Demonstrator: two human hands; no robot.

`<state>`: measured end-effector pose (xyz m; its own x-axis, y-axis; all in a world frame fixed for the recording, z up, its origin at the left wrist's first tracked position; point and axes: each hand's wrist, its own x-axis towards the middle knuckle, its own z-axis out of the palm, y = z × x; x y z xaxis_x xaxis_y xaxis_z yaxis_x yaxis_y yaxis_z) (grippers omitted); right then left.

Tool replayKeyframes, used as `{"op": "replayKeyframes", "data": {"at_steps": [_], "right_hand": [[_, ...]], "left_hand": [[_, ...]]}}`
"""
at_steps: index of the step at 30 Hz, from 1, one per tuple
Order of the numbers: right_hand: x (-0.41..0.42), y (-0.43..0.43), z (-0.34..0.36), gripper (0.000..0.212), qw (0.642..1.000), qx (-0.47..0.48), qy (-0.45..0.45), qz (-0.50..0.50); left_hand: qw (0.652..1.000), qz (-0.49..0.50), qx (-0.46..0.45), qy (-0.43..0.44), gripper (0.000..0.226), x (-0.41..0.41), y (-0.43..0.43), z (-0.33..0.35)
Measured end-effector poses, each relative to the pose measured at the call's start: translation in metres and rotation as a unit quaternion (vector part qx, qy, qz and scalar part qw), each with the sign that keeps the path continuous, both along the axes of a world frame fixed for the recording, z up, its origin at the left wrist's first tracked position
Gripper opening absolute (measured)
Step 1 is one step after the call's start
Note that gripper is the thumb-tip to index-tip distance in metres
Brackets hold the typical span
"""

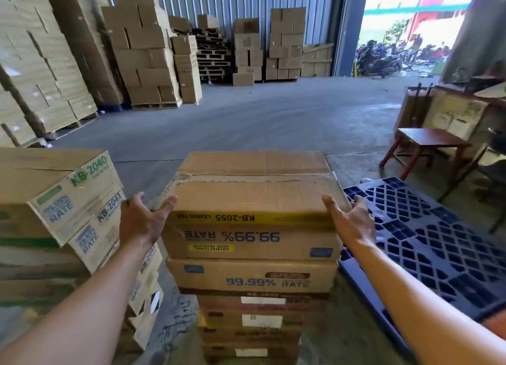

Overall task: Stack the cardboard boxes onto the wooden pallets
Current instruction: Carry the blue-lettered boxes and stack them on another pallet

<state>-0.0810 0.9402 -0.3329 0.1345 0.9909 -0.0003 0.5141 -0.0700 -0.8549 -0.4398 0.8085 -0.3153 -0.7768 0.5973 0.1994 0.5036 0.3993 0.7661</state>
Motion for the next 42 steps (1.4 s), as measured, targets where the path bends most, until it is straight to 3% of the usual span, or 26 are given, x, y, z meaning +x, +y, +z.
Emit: {"op": "replayKeyframes", "data": {"at_steps": [3, 9, 11, 13, 15, 17, 21, 23, 27, 31, 34, 38, 42], "right_hand": [[-0.008, -0.002, -0.011, 0.096, 0.995, -0.03, 0.088, -0.03], [-0.017, 0.002, -0.017, 0.09, 0.977, -0.088, 0.187, -0.057], [-0.016, 0.005, -0.019, 0.087, 0.968, -0.11, 0.216, -0.059], [-0.017, 0.008, -0.02, 0.093, 0.968, -0.117, 0.212, -0.062], [-0.016, 0.01, -0.021, 0.112, 0.972, -0.117, 0.194, -0.061], [-0.012, 0.01, -0.023, 0.127, 0.975, -0.123, 0.176, -0.06], [-0.008, 0.011, -0.022, 0.115, 0.982, -0.115, 0.144, -0.038], [-0.009, 0.014, -0.022, 0.12, 0.978, -0.126, 0.161, -0.042], [-0.009, 0.015, -0.029, 0.088, 0.961, -0.118, 0.245, -0.055], [-0.008, 0.011, -0.031, 0.123, 0.955, -0.111, 0.269, -0.057], [-0.005, 0.007, -0.028, 0.143, 0.949, -0.107, 0.29, -0.055], [-0.004, -0.005, -0.003, 0.096, 0.952, -0.088, 0.288, -0.055], [-0.001, -0.008, 0.027, 0.087, 0.952, -0.06, 0.296, -0.043]], "left_hand": [[0.997, -0.034, 0.003, -0.075, 0.091, -0.015, 0.006, -0.012], [0.963, -0.092, 0.083, -0.241, 0.037, -0.024, 0.02, -0.031], [0.944, -0.122, 0.095, -0.293, 0.051, -0.032, 0.024, -0.033], [0.928, -0.146, 0.082, -0.332, 0.088, -0.042, 0.026, -0.035], [0.923, -0.16, 0.079, -0.34, 0.104, -0.046, 0.027, -0.039], [0.918, -0.173, 0.088, -0.346, 0.091, -0.046, 0.028, -0.042], [0.91, -0.184, 0.053, -0.367, 0.11, -0.046, 0.025, -0.047], [0.908, -0.188, 0.025, -0.373, 0.098, -0.051, 0.025, -0.051], [0.904, -0.189, 0.011, -0.384, 0.093, -0.052, 0.025, -0.054], [0.902, -0.181, 0.015, -0.391, 0.093, -0.047, 0.023, -0.05], [0.909, -0.18, 0.03, -0.374, 0.077, -0.04, 0.018, -0.048], [0.914, -0.183, 0.053, -0.357, 0.066, -0.032, 0.008, -0.033], [0.915, -0.192, 0.086, -0.345, 0.063, -0.03, -0.009, 0.002]]}}
